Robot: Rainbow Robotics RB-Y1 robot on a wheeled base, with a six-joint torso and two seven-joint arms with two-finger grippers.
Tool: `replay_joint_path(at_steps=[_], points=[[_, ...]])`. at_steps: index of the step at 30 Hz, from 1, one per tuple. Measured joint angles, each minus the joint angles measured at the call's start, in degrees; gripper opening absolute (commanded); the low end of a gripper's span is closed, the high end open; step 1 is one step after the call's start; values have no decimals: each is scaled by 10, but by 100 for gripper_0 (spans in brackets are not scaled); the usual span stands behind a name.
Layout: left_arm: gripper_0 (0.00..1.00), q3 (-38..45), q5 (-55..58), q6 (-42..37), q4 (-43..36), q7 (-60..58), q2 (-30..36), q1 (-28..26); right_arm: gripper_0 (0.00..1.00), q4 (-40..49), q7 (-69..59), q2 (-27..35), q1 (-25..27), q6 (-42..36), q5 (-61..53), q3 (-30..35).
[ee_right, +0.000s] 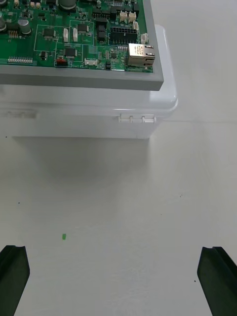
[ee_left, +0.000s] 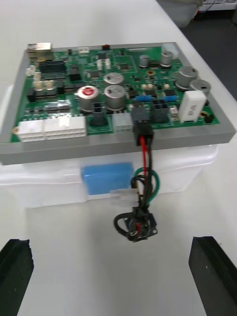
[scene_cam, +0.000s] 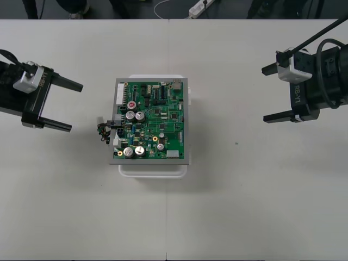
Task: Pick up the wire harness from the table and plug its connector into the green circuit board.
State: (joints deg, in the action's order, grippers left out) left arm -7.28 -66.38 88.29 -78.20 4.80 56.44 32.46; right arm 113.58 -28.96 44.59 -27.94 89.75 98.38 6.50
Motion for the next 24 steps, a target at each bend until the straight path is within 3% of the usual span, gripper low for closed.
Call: replay_joint_path(at_steps=[15, 24], points=[[93, 58, -17, 0, -41, -57, -17, -2, 100, 6, 1, 5, 31, 0, 0, 14], [93, 126, -24, 0, -158, -120, -25, -43, 100, 6, 26, 12, 37, 0, -28, 30]])
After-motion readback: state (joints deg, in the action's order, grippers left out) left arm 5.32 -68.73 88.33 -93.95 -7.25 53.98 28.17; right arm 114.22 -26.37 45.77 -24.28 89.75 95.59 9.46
